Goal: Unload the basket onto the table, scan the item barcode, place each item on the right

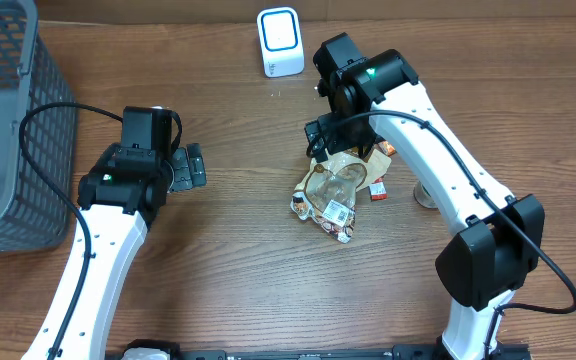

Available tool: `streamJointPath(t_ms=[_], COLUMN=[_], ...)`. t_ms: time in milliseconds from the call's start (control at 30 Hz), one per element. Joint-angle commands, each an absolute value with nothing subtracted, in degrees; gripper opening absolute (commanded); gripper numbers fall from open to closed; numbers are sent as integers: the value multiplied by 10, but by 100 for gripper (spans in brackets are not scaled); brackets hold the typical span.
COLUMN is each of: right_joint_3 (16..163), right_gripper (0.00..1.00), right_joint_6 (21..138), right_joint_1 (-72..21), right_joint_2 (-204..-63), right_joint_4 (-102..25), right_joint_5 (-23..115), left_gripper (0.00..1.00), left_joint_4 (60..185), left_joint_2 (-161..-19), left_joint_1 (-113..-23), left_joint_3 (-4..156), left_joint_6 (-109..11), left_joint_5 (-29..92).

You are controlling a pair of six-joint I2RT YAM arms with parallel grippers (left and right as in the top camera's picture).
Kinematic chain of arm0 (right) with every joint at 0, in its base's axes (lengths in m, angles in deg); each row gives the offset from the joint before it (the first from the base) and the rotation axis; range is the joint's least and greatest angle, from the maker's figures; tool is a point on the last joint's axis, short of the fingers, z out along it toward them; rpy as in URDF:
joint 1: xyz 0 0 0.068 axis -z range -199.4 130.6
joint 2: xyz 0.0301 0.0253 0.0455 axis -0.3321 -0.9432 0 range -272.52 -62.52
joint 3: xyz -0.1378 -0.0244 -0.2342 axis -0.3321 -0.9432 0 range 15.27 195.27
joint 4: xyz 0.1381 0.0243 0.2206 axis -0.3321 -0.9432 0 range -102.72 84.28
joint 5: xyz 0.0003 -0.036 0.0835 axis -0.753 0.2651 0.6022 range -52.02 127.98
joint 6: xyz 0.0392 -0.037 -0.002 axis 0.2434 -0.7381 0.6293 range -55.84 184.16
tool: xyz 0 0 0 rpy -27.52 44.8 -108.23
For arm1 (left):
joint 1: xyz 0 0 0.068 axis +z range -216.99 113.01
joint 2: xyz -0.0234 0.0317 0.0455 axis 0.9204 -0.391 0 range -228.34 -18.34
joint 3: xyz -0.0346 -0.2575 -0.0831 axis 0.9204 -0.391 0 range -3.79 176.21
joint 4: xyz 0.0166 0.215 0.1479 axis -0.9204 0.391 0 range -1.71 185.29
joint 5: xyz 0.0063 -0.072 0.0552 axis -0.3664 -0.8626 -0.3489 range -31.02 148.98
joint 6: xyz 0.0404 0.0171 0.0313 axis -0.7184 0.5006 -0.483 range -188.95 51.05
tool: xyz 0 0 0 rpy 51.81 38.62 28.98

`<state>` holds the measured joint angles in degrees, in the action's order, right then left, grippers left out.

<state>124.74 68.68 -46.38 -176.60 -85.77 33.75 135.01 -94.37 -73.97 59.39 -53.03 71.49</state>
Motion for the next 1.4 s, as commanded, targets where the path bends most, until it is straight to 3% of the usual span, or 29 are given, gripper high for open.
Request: streamJointPath(t_ms=[0, 800, 1367], right_joint_3=[1245, 1245, 1245], right_gripper=[100, 100, 100], right_joint_6=[691, 691, 691], right_joint_1=[-452, -457, -457], right_joint_2=[-1775, -1755, -1580], right_joint_4=[-855, -855, -855], right_joint_5=[342, 342, 342], left_gripper=[100, 100, 100], left_joint_4=[1348, 1348, 1348], left_joint_2=[-941, -941, -941], left_joint_1=[-736, -736, -736], left_joint_3=[604, 604, 604], left_joint_6=[-537, -537, -537], left_joint_5=[723, 723, 723])
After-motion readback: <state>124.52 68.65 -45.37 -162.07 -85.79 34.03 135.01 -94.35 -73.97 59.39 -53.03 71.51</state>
